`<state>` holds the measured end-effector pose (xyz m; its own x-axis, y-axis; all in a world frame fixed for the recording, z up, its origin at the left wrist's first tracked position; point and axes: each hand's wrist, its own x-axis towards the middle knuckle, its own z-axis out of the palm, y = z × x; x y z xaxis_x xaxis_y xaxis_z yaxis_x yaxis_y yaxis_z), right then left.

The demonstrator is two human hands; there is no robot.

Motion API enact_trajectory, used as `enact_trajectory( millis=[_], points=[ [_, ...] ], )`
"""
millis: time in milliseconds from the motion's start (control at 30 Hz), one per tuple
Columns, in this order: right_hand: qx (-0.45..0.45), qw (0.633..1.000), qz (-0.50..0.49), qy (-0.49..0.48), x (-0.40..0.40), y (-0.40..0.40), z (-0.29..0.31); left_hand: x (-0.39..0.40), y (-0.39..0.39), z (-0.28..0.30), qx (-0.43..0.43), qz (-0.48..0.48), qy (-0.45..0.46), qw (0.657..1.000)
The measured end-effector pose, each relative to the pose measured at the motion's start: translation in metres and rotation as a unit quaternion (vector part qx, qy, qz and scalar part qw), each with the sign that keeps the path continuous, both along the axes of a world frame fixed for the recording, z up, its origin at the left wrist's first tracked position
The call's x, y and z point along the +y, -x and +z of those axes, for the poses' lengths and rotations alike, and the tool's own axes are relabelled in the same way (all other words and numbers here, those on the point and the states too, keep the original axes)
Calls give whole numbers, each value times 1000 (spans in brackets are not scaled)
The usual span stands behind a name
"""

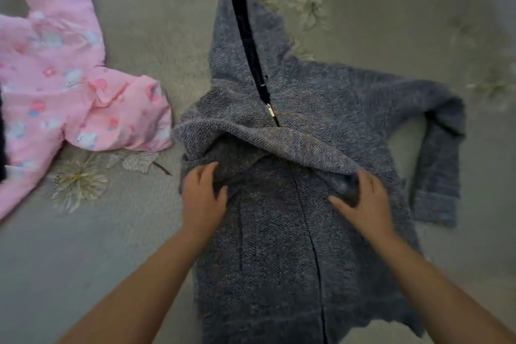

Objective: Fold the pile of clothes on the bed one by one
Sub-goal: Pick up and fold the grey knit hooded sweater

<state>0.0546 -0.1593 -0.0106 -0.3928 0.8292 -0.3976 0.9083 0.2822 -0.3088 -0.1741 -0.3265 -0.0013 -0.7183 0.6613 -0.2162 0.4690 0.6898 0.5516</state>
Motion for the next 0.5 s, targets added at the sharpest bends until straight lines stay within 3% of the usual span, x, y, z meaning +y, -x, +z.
enact_trajectory(
  millis=[67, 133, 233, 333, 400, 433, 500],
  points=[
    [-101, 991, 79, -44, 1, 19, -13, -22, 8, -17, 38, 31, 40, 998],
    [-132, 983, 102, -76, 12, 31, -24, -29, 17, -26, 19, 53, 74, 996],
    [-103, 984, 97, -107, 39, 43, -26, -22, 26, -34, 13, 31, 88, 996],
    [3, 994, 32, -103, 63, 54, -7, -5, 36, -26, 49, 47, 41, 997],
    [60, 992, -31, -108, 86, 59, 9, 2, 48, -18, 126, -23, -43, 991],
    [47, 992, -53, -108, 101, 59, 15, 5, 53, -15, 173, -69, -84, 979],
    [-66, 992, -86, -70, 134, 53, 22, 10, 58, -9, 233, -173, -121, 949]
  ],
)
